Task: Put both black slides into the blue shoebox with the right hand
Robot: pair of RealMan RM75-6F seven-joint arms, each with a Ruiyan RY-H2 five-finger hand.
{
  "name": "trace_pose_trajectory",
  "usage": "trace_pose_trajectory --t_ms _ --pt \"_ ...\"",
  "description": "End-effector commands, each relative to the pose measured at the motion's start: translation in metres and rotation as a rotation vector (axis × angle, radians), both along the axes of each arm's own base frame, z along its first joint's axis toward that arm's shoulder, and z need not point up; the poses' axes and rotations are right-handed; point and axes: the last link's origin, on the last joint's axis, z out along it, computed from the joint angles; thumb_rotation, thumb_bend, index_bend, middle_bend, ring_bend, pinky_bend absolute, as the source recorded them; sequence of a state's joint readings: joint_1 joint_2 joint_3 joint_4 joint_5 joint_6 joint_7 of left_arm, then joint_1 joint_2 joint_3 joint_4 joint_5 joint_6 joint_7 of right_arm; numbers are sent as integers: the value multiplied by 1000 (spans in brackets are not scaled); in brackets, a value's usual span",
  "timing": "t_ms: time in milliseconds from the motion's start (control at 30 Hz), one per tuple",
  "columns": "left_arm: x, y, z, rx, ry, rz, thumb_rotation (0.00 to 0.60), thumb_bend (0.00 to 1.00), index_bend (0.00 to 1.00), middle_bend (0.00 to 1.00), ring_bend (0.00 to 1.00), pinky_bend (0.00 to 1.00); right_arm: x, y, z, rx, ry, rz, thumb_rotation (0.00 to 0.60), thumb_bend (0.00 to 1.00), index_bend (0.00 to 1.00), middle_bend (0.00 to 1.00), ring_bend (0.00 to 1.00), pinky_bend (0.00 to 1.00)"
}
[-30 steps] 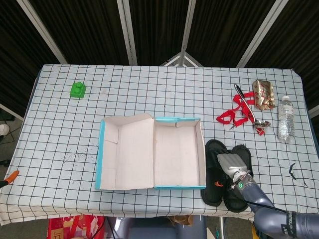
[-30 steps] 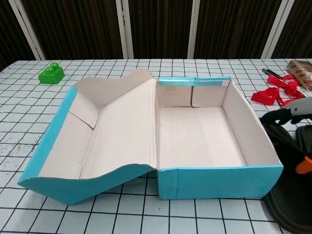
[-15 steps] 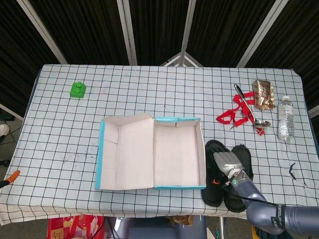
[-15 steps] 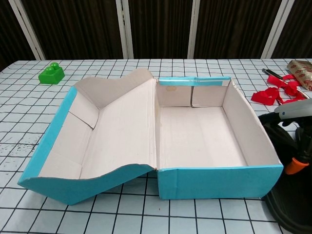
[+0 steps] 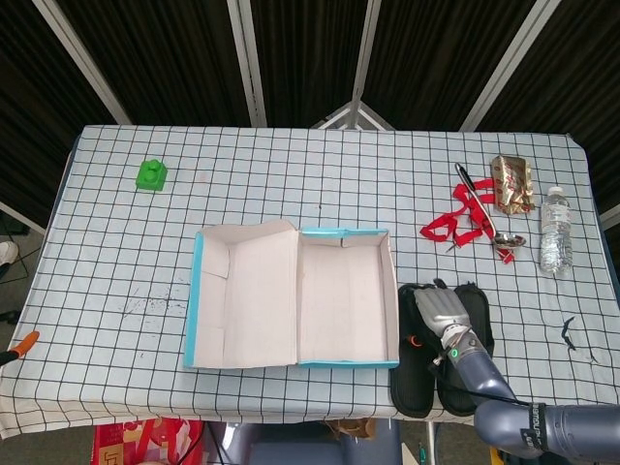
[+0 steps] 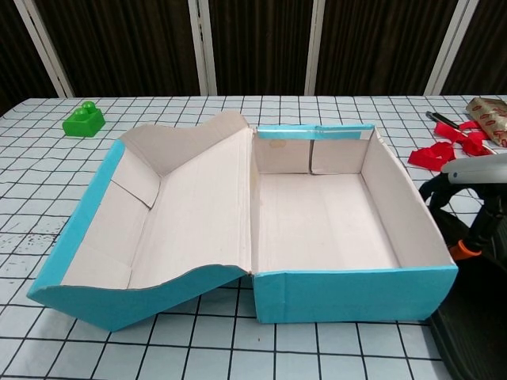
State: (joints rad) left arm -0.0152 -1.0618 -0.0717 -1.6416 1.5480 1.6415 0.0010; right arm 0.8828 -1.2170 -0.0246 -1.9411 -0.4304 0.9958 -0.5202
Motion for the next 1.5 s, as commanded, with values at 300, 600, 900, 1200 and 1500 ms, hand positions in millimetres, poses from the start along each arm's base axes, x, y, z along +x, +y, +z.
trace_pose_trajectory --t_ms 300,600,900,1200,1500 --pt "0 0 0 0 -1 3 600 165 75 0 0 0 5 0 13 -54 -44 39 600 485 491 516 262 0" --pt "0 0 0 0 -3 2 600 164 75 0 0 0 22 -1 38 -76 -28 68 600 492 492 532 274 0" --pt "0 0 1 1 -6 6 600 165 75 0 0 0 37 -5 63 -112 -4 89 600 491 492 534 274 0" --pt "0 0 0 3 -6 6 600 164 75 0 0 0 65 -9 89 -177 -53 121 600 491 492 543 282 0" --pt "-1 0 1 5 -10 5 600 164 75 0 0 0 101 -4 94 -264 -398 134 600 513 492 570 328 0"
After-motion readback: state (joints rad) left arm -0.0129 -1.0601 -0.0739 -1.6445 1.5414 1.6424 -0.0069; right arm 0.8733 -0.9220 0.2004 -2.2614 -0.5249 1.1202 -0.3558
